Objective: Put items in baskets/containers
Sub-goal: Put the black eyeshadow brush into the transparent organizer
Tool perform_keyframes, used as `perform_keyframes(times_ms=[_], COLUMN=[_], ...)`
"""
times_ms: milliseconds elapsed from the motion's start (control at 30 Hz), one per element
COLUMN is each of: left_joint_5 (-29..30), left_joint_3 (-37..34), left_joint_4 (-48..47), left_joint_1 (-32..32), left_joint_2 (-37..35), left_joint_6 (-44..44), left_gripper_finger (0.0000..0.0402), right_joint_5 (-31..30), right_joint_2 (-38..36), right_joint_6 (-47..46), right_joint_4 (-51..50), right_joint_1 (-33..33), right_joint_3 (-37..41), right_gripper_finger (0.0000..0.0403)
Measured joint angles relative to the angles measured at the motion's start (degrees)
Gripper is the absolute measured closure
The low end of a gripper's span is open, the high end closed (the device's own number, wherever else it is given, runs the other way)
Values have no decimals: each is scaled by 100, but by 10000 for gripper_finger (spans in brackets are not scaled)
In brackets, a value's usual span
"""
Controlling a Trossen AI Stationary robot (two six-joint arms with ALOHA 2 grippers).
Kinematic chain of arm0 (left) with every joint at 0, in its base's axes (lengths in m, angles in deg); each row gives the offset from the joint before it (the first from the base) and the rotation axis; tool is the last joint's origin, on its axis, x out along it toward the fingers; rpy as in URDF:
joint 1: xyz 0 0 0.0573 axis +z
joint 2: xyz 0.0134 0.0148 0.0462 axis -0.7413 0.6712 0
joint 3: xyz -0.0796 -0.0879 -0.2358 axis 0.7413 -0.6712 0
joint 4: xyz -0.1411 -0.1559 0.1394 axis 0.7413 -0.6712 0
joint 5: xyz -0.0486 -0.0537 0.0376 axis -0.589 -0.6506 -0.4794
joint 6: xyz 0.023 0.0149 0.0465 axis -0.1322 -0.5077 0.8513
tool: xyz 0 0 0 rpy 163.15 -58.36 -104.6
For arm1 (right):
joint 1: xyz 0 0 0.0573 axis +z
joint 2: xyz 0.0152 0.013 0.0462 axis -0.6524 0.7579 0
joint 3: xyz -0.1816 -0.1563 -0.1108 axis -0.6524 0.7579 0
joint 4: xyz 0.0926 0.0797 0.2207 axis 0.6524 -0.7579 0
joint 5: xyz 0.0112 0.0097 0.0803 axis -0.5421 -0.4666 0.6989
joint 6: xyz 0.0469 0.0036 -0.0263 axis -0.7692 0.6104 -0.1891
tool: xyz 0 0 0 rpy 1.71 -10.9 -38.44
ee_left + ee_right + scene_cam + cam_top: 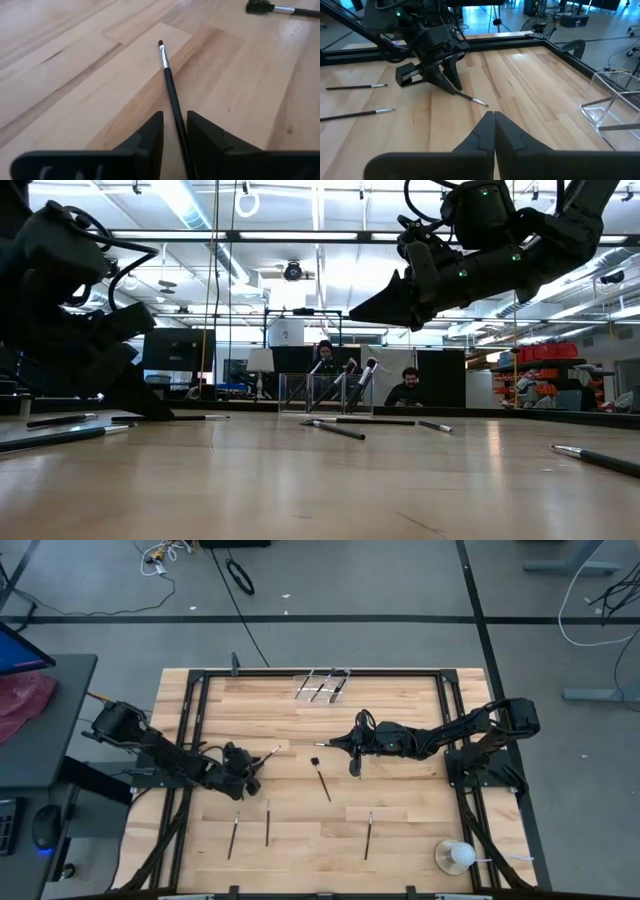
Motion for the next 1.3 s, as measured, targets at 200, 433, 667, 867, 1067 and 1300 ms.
perform_keyframes(times_ms=[200, 433, 667, 867, 1067, 1300], left_joint_5=[-196, -506, -522, -591, -416, -663], left_joint_3=[0, 8, -12, -29, 16, 534], left_joint_4=[17, 46, 307, 1407, 2462, 3228], left_joint_1=[216, 376, 387, 392, 387, 387], left_joint_2=[0, -7, 14, 34, 28, 22], left_joint_6=[262, 533, 802, 1362, 1946, 2924], left_gripper_finger=[310, 388, 392, 393, 392, 393], right_joint_5=[0, 0, 11, 56, 277, 662], right_joint_2=[0, 0, 0, 2, 2, 359], right_joint_6=[2, 4, -235, -456, -497, -474], right_joint_4=[0, -18, -299, -768, -900, -328], right_joint_1=[0, 0, -34, -107, -107, -107], right_joint_3=[0, 0, 0, 0, 2, 4], right_gripper_finger=[399, 399, 399, 392, 362, 313])
